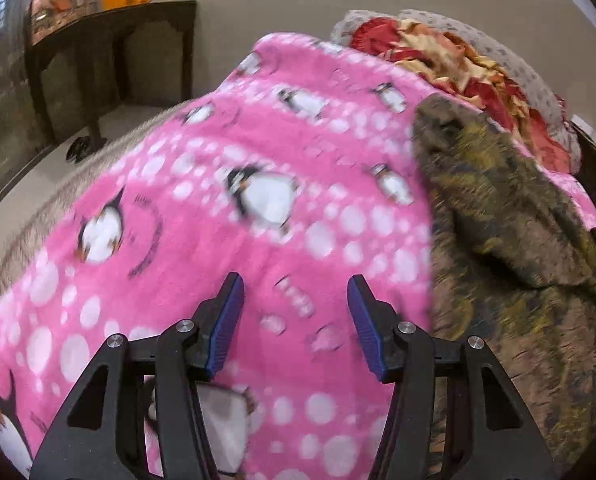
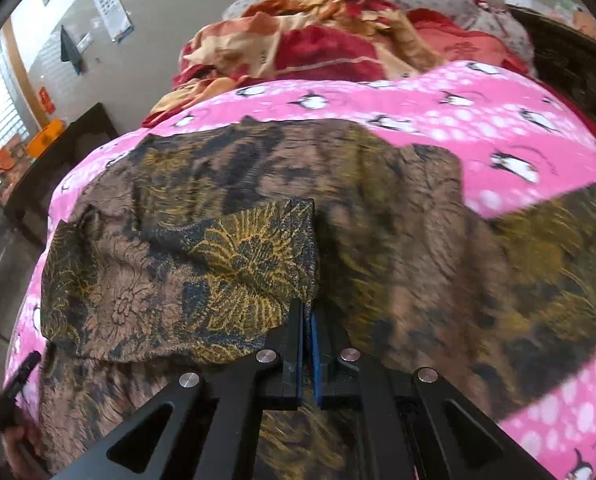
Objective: Fold small clothes
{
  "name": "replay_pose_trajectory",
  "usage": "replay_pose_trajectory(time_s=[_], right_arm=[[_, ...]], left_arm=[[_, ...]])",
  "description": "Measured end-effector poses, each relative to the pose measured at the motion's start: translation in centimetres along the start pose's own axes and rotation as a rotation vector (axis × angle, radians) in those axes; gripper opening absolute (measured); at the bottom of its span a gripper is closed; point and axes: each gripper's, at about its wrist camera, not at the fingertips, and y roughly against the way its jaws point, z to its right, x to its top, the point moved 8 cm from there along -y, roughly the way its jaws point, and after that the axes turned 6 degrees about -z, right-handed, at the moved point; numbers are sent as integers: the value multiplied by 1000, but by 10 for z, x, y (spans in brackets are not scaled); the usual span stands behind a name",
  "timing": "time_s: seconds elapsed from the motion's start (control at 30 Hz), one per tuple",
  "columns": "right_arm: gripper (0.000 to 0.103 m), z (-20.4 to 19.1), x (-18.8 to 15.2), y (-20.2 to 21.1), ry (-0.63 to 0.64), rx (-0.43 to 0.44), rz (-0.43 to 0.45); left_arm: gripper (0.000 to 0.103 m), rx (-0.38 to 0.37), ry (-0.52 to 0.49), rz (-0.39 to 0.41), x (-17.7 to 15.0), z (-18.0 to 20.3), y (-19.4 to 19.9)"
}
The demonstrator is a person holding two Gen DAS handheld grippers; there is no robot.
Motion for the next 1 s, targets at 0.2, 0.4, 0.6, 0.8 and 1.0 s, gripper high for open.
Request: replay_pose_trajectory(time_s=[0.2,0.4,0.6,0.8,1.0], right_arm=[[3,-1,-15,7,-19,-27,-7],[3,9,-33,-1,-8,-104,-57],[3,10,-31,-1,11,-52,-32],[3,0,-23,59,25,13,166],[4,-27,-36,-11,182,-78,-23]], left_arm=[[54,-68,-135,68,47,72,20],[54,-143,-169,48,80,133,-2],[51,-174,-251,-4,90,180,-38],[48,-75,-300,-100,57,171,-94],[48,-112,-268,-92,69,169,-77]])
